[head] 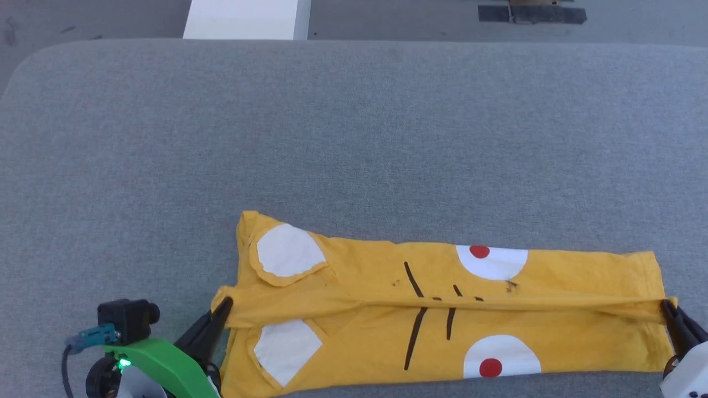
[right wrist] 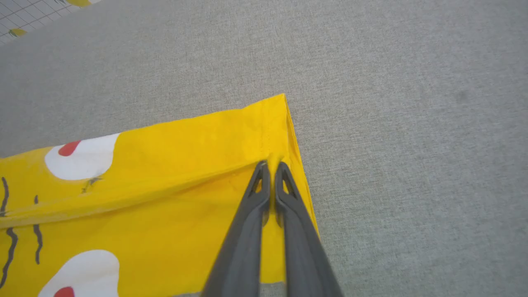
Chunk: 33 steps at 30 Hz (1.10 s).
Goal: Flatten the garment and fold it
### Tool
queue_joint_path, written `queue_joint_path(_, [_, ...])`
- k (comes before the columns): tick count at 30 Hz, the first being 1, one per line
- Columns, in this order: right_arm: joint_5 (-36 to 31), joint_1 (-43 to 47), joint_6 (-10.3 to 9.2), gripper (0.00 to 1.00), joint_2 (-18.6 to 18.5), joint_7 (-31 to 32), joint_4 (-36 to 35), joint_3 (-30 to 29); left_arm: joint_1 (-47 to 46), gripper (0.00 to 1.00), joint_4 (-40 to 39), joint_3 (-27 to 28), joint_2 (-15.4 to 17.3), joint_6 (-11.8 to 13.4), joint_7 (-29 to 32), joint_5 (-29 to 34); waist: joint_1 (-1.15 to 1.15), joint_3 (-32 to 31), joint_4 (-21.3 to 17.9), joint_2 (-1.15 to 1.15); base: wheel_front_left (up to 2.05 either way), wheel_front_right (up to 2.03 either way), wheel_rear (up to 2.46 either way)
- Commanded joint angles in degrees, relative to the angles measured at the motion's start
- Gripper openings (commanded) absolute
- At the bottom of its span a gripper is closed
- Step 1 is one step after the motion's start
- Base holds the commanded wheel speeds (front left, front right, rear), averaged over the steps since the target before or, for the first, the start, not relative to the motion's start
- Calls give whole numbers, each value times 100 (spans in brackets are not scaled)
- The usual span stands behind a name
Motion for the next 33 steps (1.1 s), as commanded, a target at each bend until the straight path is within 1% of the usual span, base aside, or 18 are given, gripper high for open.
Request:
queue_joint_path(1, [-59,23,-9,100,19,-69,74,-7,-23,39,104,-24,-62,37,-18,43,0,-71,29,0,0,0,0])
queue_joint_path(2, [-87,3,-9,100,37,-80,130,-28,-61,100,194,-67,-98,38,-13,73,0,-86,33,0,0,0,0])
queue_joint_path(6, [-94,-58,-9,100,71,12,172,-32,-200,100,380,-65,-245,118,-179,171,0,-123,44,0,0,0,0])
queue_joint_path(11, [189,-56,-9,100,62,321,-270,-128,-200,100,192,237,-324,243,-721,239,0,-114,37,0,0,0,0])
queue_joint_path(14, [228,-109,-9,100,45,441,-575,-338,-142,100,-104,517,-345,436,-1236,417,0,-52,20,0,0,0,0])
queue_joint_path(17, [52,-156,-9,100,56,503,-624,-490,-110,100,-375,706,-384,689,-1576,786,0,36,41,0,0,0,0])
queue_joint_path(19, [-20,-180,-9,100,89,548,-520,-491,-98,100,-503,762,-410,848,-1670,1089,0,111,68,0,0,0,0])
queue_joint_path(22, [-152,-213,-9,100,106,562,-278,-455,-100,100,-645,819,-546,997,-1734,1382,0,229,127,0,0,0,0])
queue_joint_path(27, [-312,-330,-9,100,168,469,338,-406,-107,100,-716,759,-642,1096,-1762,1830,0,388,258,0,0,0,0])
queue_joint_path(30, [-343,-390,-9,100,185,415,768,-320,-143,100,-706,715,-670,1113,-1767,1981,0,394,337,0,0,0,0])
queue_joint_path(31, [-342,-400,-9,51,190,437,903,-312,-157,100,-699,705,-684,1111,-1768,2005,0,381,364,0,0,0,0])
queue_joint_path(32, [-353,-412,-9,44,196,436,992,-338,-168,100,-688,694,-691,1107,-1768,2025,0,364,386,0,0,0,0])
queue_joint_path(33, [-362,-421,-9,0,204,445,1091,-360,-178,100,-670,678,-700,1101,-1769,2041,0,334,411,0,0,0,0])
